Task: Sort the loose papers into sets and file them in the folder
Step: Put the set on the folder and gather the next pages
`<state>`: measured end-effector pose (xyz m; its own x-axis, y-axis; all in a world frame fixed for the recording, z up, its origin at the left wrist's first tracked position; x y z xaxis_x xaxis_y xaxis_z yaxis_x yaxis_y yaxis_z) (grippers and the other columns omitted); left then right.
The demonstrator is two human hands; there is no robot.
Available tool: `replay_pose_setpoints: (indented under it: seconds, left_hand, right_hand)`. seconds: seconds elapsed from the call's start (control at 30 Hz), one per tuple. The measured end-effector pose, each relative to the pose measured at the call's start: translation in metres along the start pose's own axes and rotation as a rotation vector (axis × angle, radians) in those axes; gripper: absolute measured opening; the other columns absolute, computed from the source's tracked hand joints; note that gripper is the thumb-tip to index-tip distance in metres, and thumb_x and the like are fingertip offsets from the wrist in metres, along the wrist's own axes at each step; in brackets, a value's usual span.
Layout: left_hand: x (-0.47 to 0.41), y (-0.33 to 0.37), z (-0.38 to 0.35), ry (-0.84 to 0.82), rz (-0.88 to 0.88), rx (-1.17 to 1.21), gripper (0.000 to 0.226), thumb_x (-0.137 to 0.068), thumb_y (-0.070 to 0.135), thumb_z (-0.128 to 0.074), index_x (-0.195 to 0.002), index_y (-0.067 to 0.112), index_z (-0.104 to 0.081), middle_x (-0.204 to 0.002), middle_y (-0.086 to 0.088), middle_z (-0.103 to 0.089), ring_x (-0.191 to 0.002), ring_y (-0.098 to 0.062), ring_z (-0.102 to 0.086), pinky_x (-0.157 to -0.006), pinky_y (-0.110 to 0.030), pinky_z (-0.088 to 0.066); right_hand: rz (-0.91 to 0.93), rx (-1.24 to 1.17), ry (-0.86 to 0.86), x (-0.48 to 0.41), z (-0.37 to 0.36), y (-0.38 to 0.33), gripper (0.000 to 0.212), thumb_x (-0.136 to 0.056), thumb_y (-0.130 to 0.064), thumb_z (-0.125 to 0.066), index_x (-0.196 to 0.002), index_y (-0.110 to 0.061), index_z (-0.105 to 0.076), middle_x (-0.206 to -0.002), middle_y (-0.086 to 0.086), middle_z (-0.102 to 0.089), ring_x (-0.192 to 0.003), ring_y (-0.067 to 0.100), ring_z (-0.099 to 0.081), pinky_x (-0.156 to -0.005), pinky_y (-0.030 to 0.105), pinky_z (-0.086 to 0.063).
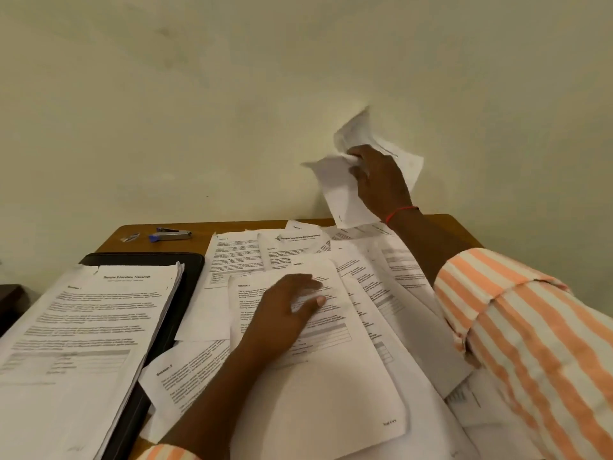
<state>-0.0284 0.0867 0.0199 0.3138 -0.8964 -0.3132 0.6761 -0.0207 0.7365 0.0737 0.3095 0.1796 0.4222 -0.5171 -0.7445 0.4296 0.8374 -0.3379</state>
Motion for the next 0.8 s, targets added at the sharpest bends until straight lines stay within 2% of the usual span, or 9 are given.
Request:
replay_pose_setpoints:
  seconds: [0.1,0.2,0.27,0.33,0.43,0.53,0.6,0.7,0.8]
  left_hand:
    - [-0.003,-0.012,0.042,0.261,0.175,0.359,0.025,-0.102,0.046,-0.052,-0.117,0.034,-0.068,-0.117,0.023,-0.065,-0.111,0.007,-0.057,-0.092,-0.023,-0.043]
    - [-0.004,-0.04,0.062,0.366,0.322,0.943,0.054,-0.095,0.057,-0.05,-0.127,0.016,-0.064,-0.125,-0.002,-0.071,-0.121,-0.021,-0.064,-0.103,-0.039,-0.048]
    - [-0.004,-0.048,0.054,0.235,0.409,1.205,0.07,-0.092,0.064,-0.044,-0.135,0.009,-0.057,-0.13,-0.013,-0.067,-0.12,-0.03,-0.064,-0.098,-0.045,-0.051]
    - [-0.001,-0.043,0.04,0.046,0.463,1.283,0.071,-0.097,0.064,-0.041,-0.14,0.009,-0.053,-0.135,-0.019,-0.063,-0.124,-0.038,-0.06,-0.101,-0.053,-0.048]
    - [0.002,-0.037,0.029,-0.057,0.437,1.197,0.043,-0.102,0.029,-0.053,-0.141,0.012,-0.053,-0.138,-0.017,-0.062,-0.126,-0.038,-0.06,-0.109,-0.056,-0.042]
    - [0.005,-0.043,0.029,-0.013,0.387,0.977,0.042,-0.097,0.003,-0.059,-0.138,0.013,-0.056,-0.132,-0.014,-0.067,-0.116,-0.037,-0.066,-0.102,-0.059,-0.049]
    - [0.008,-0.048,0.032,0.023,0.429,0.967,0.041,-0.096,0.0,-0.06,-0.135,0.011,-0.056,-0.124,-0.015,-0.07,-0.111,-0.039,-0.069,-0.099,-0.063,-0.05]
    - [0.008,-0.048,0.037,0.024,0.435,0.994,0.041,-0.094,-0.001,-0.062,-0.134,0.007,-0.056,-0.124,-0.017,-0.07,-0.112,-0.039,-0.068,-0.099,-0.064,-0.049]
    - [0.007,-0.039,0.036,-0.006,0.395,1.009,0.041,-0.094,-0.001,-0.063,-0.134,0.005,-0.056,-0.126,-0.018,-0.069,-0.115,-0.04,-0.067,-0.1,-0.063,-0.049]
  right_hand:
    - [0.296,0.047,-0.112,0.008,0.014,-0.065,0.033,-0.093,-0.006,-0.06,-0.125,-0.014,-0.066,-0.118,0.008,-0.07,-0.106,0.031,-0.061,-0.095,0.038,-0.046]
    - [0.381,0.123,-0.369,0.041,0.007,-0.108,0.04,-0.093,-0.006,-0.06,-0.128,-0.025,-0.065,-0.119,0.002,-0.07,-0.106,0.026,-0.063,-0.095,0.04,-0.049]
    - [0.472,0.19,-0.52,0.083,-0.003,-0.132,0.045,-0.094,-0.008,-0.059,-0.132,-0.031,-0.06,-0.12,-0.003,-0.069,-0.106,0.022,-0.062,-0.094,0.035,-0.047]
    - [0.541,0.191,-0.622,0.129,-0.014,-0.15,0.049,-0.094,-0.009,-0.058,-0.135,-0.034,-0.055,-0.12,-0.004,-0.067,-0.106,0.02,-0.06,-0.093,0.03,-0.044]
    - [0.533,0.072,-0.702,0.179,-0.023,-0.159,0.053,-0.089,-0.014,-0.067,-0.139,-0.03,-0.053,-0.132,-0.002,-0.061,-0.118,0.019,-0.054,-0.101,0.028,-0.037]
    - [0.343,-0.193,-0.634,0.185,-0.01,-0.145,0.045,-0.094,-0.03,-0.064,-0.138,-0.029,-0.053,-0.139,-0.006,-0.054,-0.128,0.011,-0.045,-0.11,0.028,-0.033]
    - [0.143,-0.251,-0.434,0.173,0.005,-0.119,0.041,-0.096,-0.047,-0.057,-0.135,-0.034,-0.053,-0.137,-0.015,-0.053,-0.128,0.005,-0.043,-0.109,0.033,-0.038]
    - [-0.207,-0.189,-0.134,0.159,0.019,-0.069,0.054,-0.091,-0.049,-0.066,-0.137,-0.027,-0.048,-0.139,-0.007,-0.049,-0.129,0.011,-0.043,-0.103,0.035,-0.042]
    - [-0.518,-0.442,-0.176,0.166,0.01,-0.034,0.068,-0.08,-0.047,-0.077,-0.138,-0.026,-0.047,-0.13,-0.006,-0.059,-0.114,0.009,-0.059,-0.089,0.026,-0.05]
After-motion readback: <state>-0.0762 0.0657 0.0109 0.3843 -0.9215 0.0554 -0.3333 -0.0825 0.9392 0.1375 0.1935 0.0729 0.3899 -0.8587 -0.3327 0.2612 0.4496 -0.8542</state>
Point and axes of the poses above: each hand's wrist, its own x-axis away from the middle knuckle, its own z-axis out of the back of the hand, y = z × x, the point moved 9 cm from there along -x, towards the middle knuckle
